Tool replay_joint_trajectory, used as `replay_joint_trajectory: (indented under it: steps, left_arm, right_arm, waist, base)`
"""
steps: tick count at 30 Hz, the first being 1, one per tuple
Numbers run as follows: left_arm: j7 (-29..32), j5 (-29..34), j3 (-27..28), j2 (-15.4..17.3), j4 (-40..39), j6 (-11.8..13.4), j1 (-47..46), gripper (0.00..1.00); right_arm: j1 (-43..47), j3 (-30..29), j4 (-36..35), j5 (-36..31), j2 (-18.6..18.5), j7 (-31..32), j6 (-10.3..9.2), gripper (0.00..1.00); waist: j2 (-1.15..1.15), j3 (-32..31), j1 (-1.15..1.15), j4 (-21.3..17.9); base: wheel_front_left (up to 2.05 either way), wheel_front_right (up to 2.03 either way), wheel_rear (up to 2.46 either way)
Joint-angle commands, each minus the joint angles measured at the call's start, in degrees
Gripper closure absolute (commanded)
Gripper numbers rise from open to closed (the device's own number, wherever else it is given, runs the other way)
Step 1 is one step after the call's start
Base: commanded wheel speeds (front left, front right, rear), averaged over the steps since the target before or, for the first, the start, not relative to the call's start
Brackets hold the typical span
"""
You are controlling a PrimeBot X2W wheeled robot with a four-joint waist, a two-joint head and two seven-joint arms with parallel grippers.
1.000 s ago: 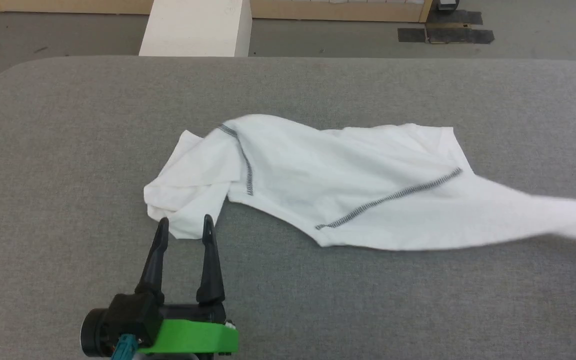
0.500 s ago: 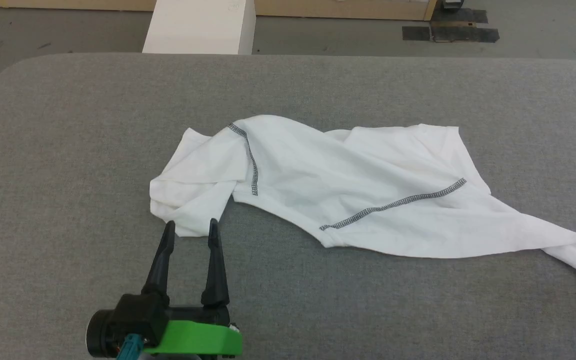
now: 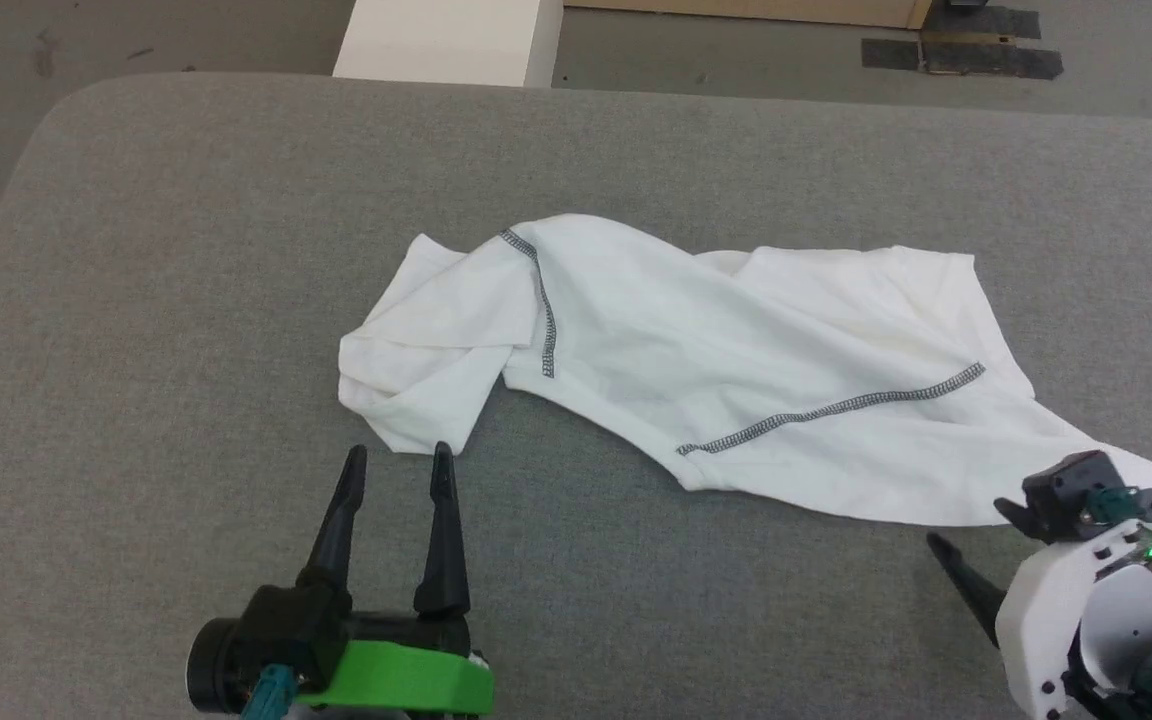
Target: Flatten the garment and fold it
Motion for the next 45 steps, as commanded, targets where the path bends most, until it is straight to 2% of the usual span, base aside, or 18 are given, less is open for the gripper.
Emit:
replay_joint_trajectory:
  steps: [1, 9, 10, 11, 12, 17, 21, 27, 30, 34, 35, 36, 41, 45]
  left_arm:
    - [-0.3, -0.1, 0.1, 0.1, 0.0, -0.3, -1.2, 0.0]
    - [-0.3, 0.3, -0.1, 0.1, 0.1, -0.5, -2.2, 0.0]
    - [-0.3, 0.3, -0.2, 0.0, 0.1, -0.5, -2.3, 0.0]
    - [-0.3, 0.3, -0.2, 0.0, 0.1, -0.5, -2.4, 0.0]
    - [-0.3, 0.4, -0.2, 0.0, 0.2, -0.5, -2.5, 0.0]
    - [-0.3, 0.3, 0.2, 0.0, 0.3, -0.2, -2.2, 0.0]
    - [-0.3, 0.1, 0.4, 0.0, 0.3, -0.3, -1.9, 0.0]
    - [-0.3, -0.4, 0.4, -0.1, 0.8, -0.5, -1.4, 0.0]
    - [-0.3, -0.6, 0.4, -0.1, 1.1, -0.6, -1.2, 0.0]
    - [-0.3, -0.9, 0.6, 0.1, 1.5, -0.7, -0.7, 0.0]
    - [-0.3, -0.9, 0.7, 0.2, 1.6, -0.8, -0.6, 0.0]
    - [-0.3, -1.0, 0.8, 0.3, 1.7, -0.8, -0.4, 0.0]
    - [0.0, -1.0, 0.8, 0.9, 1.7, -0.9, -0.3, 0.0]
    - [0.5, -1.1, 0.9, 1.5, 1.0, -0.7, -0.1, 0.0]
  right_arm:
    - [-1.7, 1.8, 1.2, 0.1, -1.0, -0.4, -0.1, 0.0]
    - [-8.5, 10.6, 11.3, -1.6, -4.9, -4.5, -0.1, 0.0]
    - [-9.2, 11.3, 12.6, -1.6, -5.1, -5.1, -0.1, 0.32]
    - [-9.8, 11.6, 13.4, -1.8, -5.2, -5.8, -0.1, 0.91]
    - [-10.4, 12.0, 14.4, -2.0, -5.4, -6.3, -0.1, 1.0]
    - [-12.0, 10.1, 14.4, -0.9, -4.5, -10.1, -0.1, 1.0]
    - [-10.8, 4.6, 10.3, -0.2, -4.8, -12.0, -0.1, 1.0]
    - [-0.2, -7.7, 3.7, -0.1, -6.5, -9.4, -0.1, 1.0]
    - [7.5, -14.6, 2.1, -0.5, -5.7, -7.4, -0.1, 1.0]
    - [14.9, -19.4, 1.6, -2.2, -3.1, -6.1, -0.1, 1.0]
    - [15.5, -19.6, 1.5, -2.6, -2.3, -6.4, -0.1, 0.82]
    - [15.7, -20.0, 1.4, -2.9, -1.0, -7.1, -0.1, 0.02]
    - [12.8, -18.8, 0.0, -4.1, 4.2, -11.1, -0.1, 0.0]
    - [10.1, -19.1, -5.6, -2.1, 9.5, -15.9, -0.1, 0.0]
  waist:
    - [0.0, 0.6, 0.0, 0.6]
    - [0.0, 1.9, 0.0, 1.5]
    - [0.0, 2.0, 0.0, 1.5]
    - [0.0, 2.0, 0.0, 1.5]
    - [0.0, 2.0, 0.0, 1.5]
    - [0.0, 1.3, 0.0, 0.7]
    - [0.0, 0.8, 0.0, -0.4]
    - [0.0, -0.3, 0.0, -1.8]
    - [0.0, -1.0, 0.0, -2.0]
    - [0.0, -2.0, 0.0, -2.5]
    - [0.0, -2.2, 0.0, -2.8]
    - [0.0, -2.5, 0.0, -3.1]
    - [0.0, -3.8, 0.0, -4.4]
    - [0.0, -4.5, 0.0, -5.3]
  base:
    - [0.0, 0.0, 0.0]
    - [0.0, 0.0, 0.0]
    - [0.0, 0.0, 0.0]
    - [0.0, 0.0, 0.0]
    - [0.0, 0.0, 0.0]
    - [0.0, 0.0, 0.0]
    - [0.0, 0.0, 0.0]
    - [0.0, 0.0, 0.0]
    - [0.0, 0.0, 0.0]
    - [0.0, 0.0, 0.0]
    - [0.0, 0.0, 0.0]
    - [0.0, 0.0, 0.0]
    - [0.0, 0.0, 0.0]
    - [0.0, 0.0, 0.0]
